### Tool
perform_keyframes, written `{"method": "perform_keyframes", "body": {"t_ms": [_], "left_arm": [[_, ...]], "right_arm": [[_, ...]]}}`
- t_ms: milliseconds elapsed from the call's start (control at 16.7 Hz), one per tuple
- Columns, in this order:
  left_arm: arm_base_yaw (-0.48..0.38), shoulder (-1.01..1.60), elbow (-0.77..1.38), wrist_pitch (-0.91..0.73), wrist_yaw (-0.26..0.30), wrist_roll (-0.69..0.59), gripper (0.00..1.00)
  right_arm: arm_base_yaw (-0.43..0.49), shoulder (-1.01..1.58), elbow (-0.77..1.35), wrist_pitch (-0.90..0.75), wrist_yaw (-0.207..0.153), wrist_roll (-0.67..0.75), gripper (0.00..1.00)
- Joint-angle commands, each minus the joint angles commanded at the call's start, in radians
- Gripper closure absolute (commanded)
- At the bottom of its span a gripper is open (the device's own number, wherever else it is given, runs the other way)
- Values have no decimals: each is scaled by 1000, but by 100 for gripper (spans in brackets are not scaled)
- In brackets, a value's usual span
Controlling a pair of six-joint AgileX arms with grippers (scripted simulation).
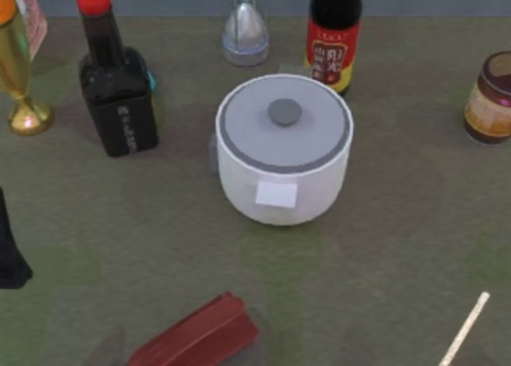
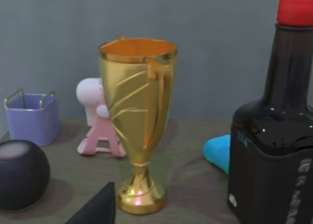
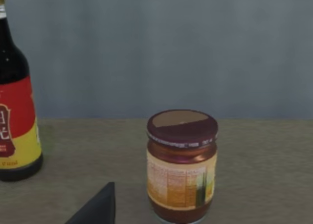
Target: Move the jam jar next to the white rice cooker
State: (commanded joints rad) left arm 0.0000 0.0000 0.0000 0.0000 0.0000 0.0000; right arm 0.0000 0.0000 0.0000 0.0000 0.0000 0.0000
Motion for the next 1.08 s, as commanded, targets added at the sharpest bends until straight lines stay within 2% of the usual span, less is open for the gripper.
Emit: {"method": "perform_keyframes", "body": {"t_ms": [240, 540, 780, 1080], "left_arm": [[0, 0, 0, 0, 0, 0, 0], [0, 0, 0, 0, 0, 0, 0], [0, 0, 0, 0, 0, 0, 0], [0, 0, 0, 0, 0, 0, 0]], "right_arm": [[-3, 23, 22, -24, 3, -2, 0], [-27, 224, 211, -204, 19, -21, 0], [-47, 498, 509, -402, 29, -48, 0], [-64, 929, 1044, -646, 27, -95, 0]]}}
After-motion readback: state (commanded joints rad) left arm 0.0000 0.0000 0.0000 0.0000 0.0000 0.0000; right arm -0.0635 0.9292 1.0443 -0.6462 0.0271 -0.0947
